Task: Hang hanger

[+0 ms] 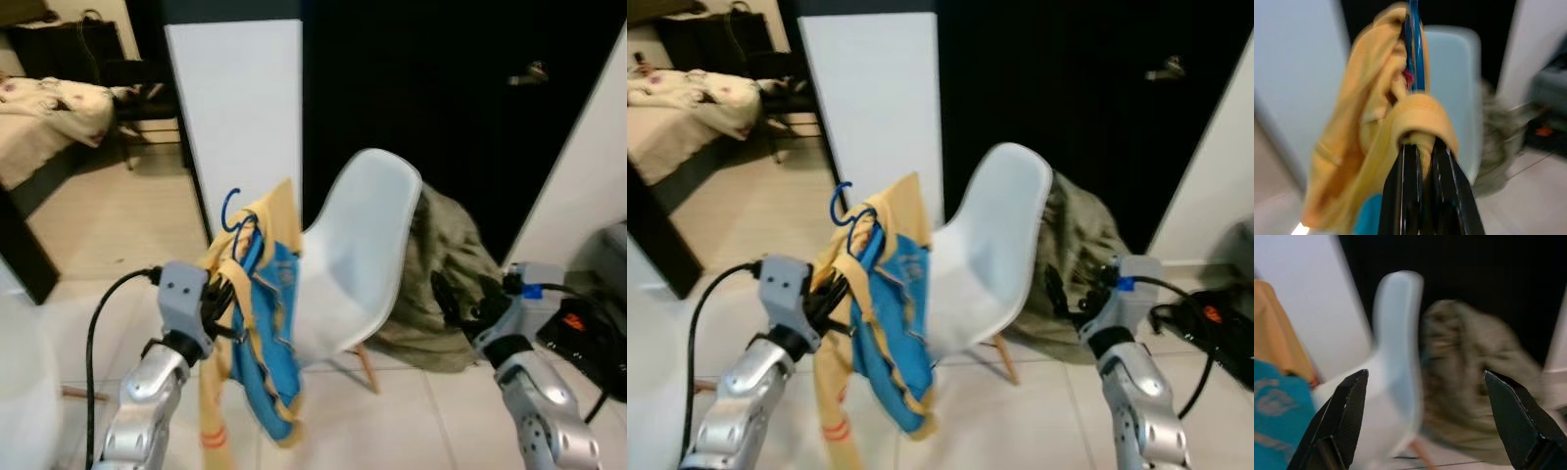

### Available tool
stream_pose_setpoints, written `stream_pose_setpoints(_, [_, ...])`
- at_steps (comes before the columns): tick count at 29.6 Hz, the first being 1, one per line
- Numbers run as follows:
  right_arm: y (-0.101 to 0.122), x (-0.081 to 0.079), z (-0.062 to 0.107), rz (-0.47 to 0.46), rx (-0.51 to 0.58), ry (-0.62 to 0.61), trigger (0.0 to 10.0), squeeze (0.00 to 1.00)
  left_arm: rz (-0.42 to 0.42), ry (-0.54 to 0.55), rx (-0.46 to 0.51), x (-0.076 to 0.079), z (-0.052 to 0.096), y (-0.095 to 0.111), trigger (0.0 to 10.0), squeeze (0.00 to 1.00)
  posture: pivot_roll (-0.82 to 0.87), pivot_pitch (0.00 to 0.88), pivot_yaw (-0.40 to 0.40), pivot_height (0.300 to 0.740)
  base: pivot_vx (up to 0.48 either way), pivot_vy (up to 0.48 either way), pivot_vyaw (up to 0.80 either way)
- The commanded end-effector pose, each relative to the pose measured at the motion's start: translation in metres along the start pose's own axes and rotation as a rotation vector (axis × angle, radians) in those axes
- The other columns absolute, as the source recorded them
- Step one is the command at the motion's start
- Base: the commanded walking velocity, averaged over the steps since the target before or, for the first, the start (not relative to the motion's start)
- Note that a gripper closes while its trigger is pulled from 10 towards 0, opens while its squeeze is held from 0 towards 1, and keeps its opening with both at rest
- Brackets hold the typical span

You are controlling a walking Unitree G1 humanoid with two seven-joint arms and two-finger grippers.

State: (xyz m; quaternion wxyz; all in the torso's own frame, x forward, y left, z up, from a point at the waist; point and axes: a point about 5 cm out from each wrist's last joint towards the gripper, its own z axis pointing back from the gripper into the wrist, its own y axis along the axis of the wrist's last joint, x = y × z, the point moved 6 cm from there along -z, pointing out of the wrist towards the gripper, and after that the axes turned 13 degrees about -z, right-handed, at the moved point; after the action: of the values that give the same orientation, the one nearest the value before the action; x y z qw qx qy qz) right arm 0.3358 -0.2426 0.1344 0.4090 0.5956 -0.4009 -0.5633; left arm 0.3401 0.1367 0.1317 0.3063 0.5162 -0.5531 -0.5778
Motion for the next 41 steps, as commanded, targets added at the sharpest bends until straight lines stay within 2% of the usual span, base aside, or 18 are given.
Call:
stream_pose_setpoints(1, [-0.0049,-0.0003,-0.0006,-0.014,-0.013,-0.005,10.0,0.0,-0.012,0.01,0.049,-0.0056,-0.0029,0.0111,10.0,0.0,-0.07,0.0,0.006,0.74,0.0,0.0,-0.8])
stream_pose_setpoints(12, [-0.0053,0.0013,-0.0023,-0.013,-0.016,-0.009,10.0,0.0,0.025,0.014,0.05,-0.0066,-0.005,0.0099,10.0,0.0,-0.08,0.0,0.003,0.74,0.0,0.0,-0.8])
stream_pose_setpoints(18, [-0.0059,0.0036,-0.0033,-0.01,-0.021,-0.01,10.0,0.0,0.086,0.012,0.07,-0.0067,-0.0055,0.0113,10.0,0.0,-0.09,0.0,0.001,0.74,0.0,0.0,-0.8])
stream_pose_setpoints(35, [-0.0062,0.005,-0.0039,-0.01,-0.023,-0.01,10.0,0.0,0.07,-0.009,0.059,-0.0024,-0.0067,0.0097,10.0,0.0,-0.09,0.0,0.005,0.74,0.0,0.0,-0.8])
stream_pose_setpoints(41, [-0.0069,0.0044,-0.0041,-0.013,-0.024,-0.009,10.0,0.0,0.024,0.009,0.04,-0.006,-0.0071,0.0078,10.0,0.0,-0.09,0.0,0.01,0.74,0.0,0.0,-0.8])
